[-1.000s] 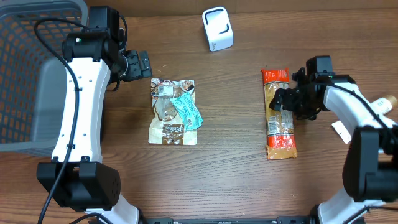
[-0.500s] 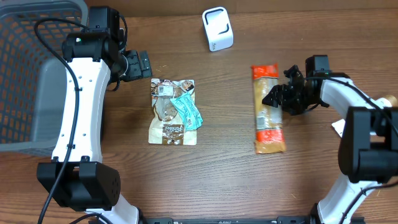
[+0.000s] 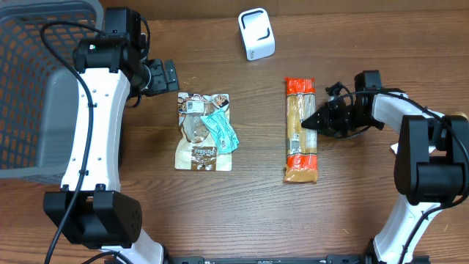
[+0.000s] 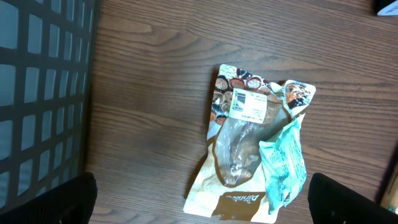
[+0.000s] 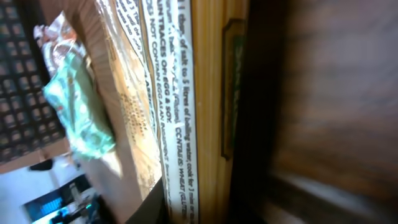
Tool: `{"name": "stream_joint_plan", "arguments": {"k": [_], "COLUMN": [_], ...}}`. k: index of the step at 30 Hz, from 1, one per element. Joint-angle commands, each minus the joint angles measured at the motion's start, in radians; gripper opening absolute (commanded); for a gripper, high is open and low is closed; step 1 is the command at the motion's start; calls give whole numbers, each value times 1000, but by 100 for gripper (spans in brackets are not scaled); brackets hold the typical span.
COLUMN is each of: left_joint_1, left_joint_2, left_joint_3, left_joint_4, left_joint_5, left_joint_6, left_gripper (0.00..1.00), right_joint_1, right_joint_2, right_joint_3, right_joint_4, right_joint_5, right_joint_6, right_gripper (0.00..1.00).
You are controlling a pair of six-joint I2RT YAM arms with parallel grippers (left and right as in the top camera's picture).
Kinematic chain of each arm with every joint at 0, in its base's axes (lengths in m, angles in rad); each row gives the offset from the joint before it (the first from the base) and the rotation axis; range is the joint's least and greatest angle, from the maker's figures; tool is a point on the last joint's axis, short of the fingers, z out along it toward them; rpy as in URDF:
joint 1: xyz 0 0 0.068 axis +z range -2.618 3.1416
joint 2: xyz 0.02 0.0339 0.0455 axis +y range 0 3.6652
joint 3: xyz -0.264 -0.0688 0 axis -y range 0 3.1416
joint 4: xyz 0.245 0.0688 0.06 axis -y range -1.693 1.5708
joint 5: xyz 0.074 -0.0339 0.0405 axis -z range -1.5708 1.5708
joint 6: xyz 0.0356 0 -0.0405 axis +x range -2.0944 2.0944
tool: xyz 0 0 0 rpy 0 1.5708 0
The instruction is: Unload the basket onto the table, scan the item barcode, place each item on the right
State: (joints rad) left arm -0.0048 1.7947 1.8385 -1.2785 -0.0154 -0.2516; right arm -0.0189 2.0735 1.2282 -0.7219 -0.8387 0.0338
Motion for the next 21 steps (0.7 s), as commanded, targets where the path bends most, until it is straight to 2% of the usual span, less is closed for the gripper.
{"name": "stream_joint_plan", "arguments": {"k": [1,8,17,21], "left_joint_1": [-2,-2,-2,-2], "left_joint_2": [4,4,4,4], "left_joint_3": [-5,-5,-5,-5], "left_joint_4": [1,1,1,1], "left_joint_5": [6,5,6,5], "left_joint_6": [20,20,20,20], "left_gripper": [100,100,100,100], "right_joint_1": [-18,-62,-84,-82], "right_joint_2": [-16,-211,-437,-481], "right_joint_3": [48,130,135,155], "right_joint_4": [-95,-282,-334,-337], "right_joint_5": [-153,-245,-267,-249], "right_joint_6": [-84,-201,-199,-123], "right_gripper": [4,4,4,4]}}
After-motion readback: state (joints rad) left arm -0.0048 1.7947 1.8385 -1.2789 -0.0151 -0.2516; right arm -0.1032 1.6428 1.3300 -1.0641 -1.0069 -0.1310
